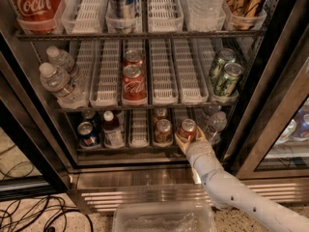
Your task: Pick coke can from bottom shelf of fridge
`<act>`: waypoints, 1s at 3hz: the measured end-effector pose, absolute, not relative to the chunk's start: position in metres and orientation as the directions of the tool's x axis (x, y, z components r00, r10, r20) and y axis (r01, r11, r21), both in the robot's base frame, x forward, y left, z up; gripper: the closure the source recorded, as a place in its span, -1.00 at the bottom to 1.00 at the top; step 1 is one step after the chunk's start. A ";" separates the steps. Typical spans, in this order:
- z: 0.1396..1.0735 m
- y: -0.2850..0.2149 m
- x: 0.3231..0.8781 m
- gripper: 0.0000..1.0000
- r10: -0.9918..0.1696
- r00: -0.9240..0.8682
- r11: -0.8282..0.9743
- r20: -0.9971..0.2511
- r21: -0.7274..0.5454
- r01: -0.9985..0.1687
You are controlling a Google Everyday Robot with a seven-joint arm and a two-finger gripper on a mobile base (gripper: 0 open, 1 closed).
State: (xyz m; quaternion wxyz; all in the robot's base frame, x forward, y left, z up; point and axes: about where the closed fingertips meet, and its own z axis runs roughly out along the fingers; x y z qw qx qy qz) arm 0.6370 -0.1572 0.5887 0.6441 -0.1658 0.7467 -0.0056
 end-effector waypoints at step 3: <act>0.593 -0.161 0.636 1.00 -0.232 -0.145 0.948 -0.962 -0.190 -0.253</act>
Offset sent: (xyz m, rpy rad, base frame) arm -0.0080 -0.0117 0.0073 0.0649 0.0876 0.0139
